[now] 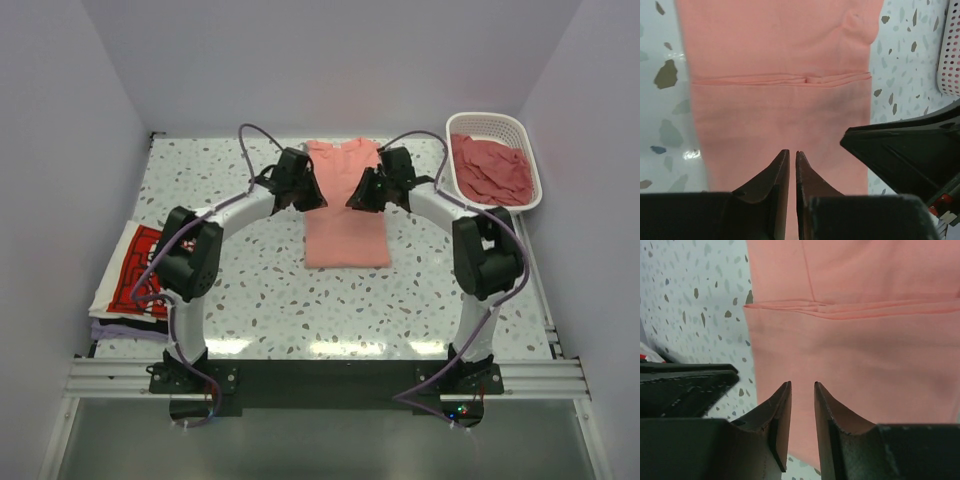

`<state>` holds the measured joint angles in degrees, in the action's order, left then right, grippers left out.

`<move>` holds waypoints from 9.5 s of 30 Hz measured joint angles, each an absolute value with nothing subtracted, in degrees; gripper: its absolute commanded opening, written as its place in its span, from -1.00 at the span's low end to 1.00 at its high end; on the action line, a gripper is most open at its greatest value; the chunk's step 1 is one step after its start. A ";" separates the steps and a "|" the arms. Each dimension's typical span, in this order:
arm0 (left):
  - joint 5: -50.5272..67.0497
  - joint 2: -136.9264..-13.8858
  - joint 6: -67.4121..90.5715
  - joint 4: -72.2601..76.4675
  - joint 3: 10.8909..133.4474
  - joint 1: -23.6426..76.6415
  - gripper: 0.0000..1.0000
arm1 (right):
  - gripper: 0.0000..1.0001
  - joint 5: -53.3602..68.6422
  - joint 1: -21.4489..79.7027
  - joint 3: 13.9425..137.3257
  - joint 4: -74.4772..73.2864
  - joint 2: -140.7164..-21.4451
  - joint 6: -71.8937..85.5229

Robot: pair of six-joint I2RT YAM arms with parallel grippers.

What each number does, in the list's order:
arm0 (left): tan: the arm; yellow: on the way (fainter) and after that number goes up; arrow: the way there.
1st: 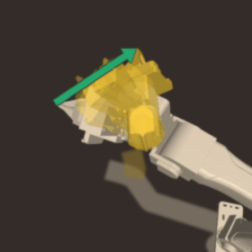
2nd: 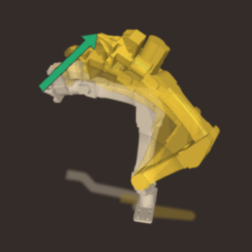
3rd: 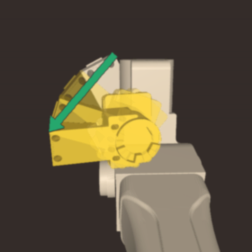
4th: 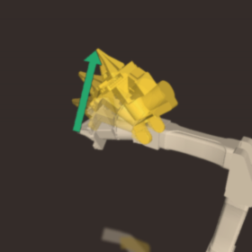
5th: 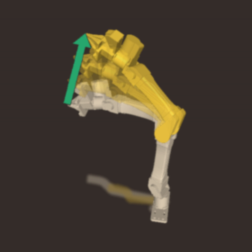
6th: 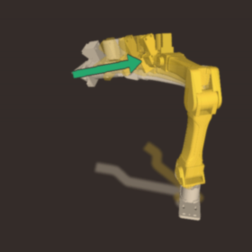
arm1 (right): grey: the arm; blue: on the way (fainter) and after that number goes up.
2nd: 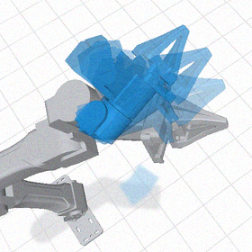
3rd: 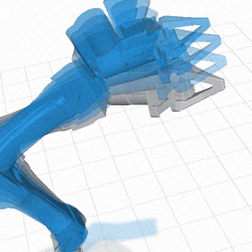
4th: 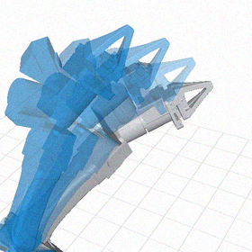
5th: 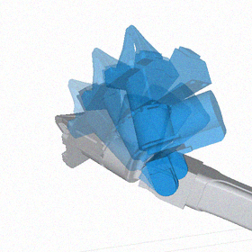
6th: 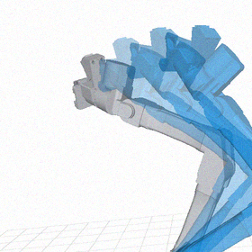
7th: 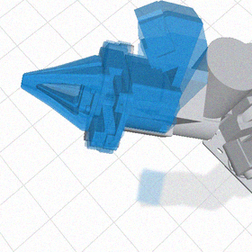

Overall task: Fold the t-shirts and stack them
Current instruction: Fold the tshirt

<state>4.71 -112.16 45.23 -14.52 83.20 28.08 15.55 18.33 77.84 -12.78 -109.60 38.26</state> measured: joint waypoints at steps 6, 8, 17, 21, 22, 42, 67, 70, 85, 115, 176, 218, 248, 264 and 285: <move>7.44 -122.69 43.90 -13.37 89.71 28.56 -0.80 | -0.50 16.56 18.76 84.07 -12.10 -119.35 37.30; 8.01 -125.45 43.88 -12.86 90.00 27.64 -0.82 | -0.52 17.02 17.89 85.47 -12.25 -122.34 37.26; 12.47 -127.09 44.42 -8.32 88.55 23.09 -0.83 | -0.50 25.04 11.38 86.11 -10.41 -124.36 38.98; 13.10 -127.07 44.38 -7.35 88.23 22.90 -0.82 | -0.51 28.10 8.49 86.30 -9.80 -124.57 40.23; 13.26 -127.07 44.36 -7.33 88.23 22.85 -0.81 | -0.51 28.60 7.88 86.56 -9.85 -124.90 40.42; 18.48 -113.54 43.48 -7.62 80.49 21.87 -0.58 | -0.46 26.02 7.49 77.82 -14.66 -110.15 38.39; 12.84 -101.27 46.48 -6.24 58.15 27.49 -0.55 | -0.49 23.40 10.00 47.48 -6.98 -93.08 40.25; 11.70 -97.91 46.24 -6.70 58.15 29.98 -0.54 | -0.49 22.37 12.12 47.11 -6.96 -89.54 40.36; 11.49 -103.00 47.22 -2.70 54.15 34.15 -0.56 | -0.49 19.11 16.19 45.82 -6.79 -94.61 39.70; 6.79 -94.67 47.13 -2.90 46.02 32.64 -0.16 | -0.33 14.76 11.55 39.68 -9.13 -87.00 36.42; -10.66 -49.60 75.99 -10.70 17.78 64.55 -1.00 | -1.00 26.48 11.99 16.62 -38.06 -26.81 41.04; 9.41 -104.73 46.83 -15.59 76.51 22.09 -1.00 | -1.00 23.68 11.16 82.63 -21.39 -108.38 40.99; 13.72 -116.66 40.99 -12.91 89.34 12.45 -0.53 | -0.01 24.62 8.82 99.39 -18.00 -122.28 35.77; 12.19 -127.68 39.53 -12.71 97.38 19.46 -1.00 | -0.43 30.13 13.23 100.71 -10.70 -129.67 34.37; 13.50 -135.66 38.22 -13.41 104.03 12.78 -0.77 | -0.19 33.23 7.51 121.19 -14.35 -145.43 34.94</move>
